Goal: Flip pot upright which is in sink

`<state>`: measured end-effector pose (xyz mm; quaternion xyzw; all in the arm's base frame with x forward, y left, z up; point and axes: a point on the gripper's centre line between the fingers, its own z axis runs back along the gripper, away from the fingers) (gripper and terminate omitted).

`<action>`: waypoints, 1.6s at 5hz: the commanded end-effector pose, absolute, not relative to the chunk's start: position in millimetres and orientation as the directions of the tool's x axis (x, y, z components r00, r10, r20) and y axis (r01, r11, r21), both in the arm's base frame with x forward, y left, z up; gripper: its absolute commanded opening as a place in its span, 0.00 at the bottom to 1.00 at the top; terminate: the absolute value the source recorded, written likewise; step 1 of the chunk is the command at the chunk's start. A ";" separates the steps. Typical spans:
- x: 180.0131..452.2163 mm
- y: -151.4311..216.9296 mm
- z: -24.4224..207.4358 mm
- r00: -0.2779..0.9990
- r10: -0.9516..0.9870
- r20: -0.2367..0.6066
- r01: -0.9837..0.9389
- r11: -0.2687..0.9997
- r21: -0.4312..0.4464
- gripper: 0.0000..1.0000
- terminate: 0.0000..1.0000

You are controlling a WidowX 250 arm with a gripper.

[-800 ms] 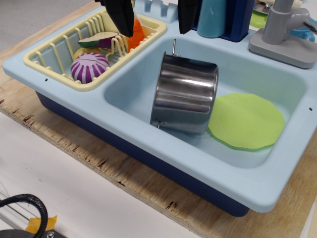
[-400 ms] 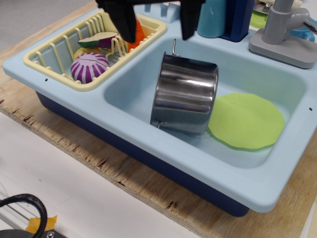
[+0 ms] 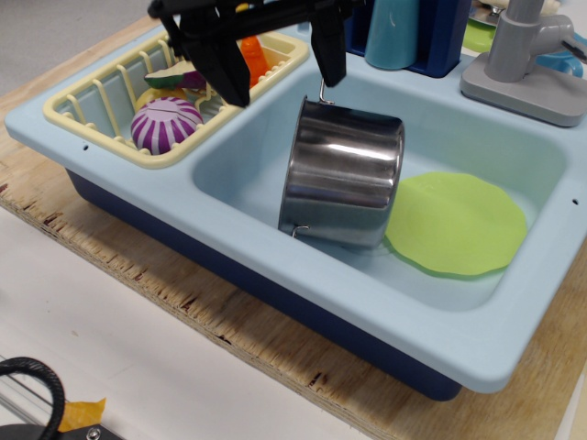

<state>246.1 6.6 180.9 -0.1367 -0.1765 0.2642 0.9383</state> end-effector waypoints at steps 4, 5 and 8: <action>255.7 8.9 148.2 0.764 0.636 0.103 -0.435 0.627 -0.646 1.00 0.00; 259.4 0.2 145.6 0.775 0.623 0.110 -0.410 0.627 -0.663 1.00 0.00; 270.6 -23.8 136.8 0.815 0.573 0.090 -0.388 0.654 -0.649 0.00 0.00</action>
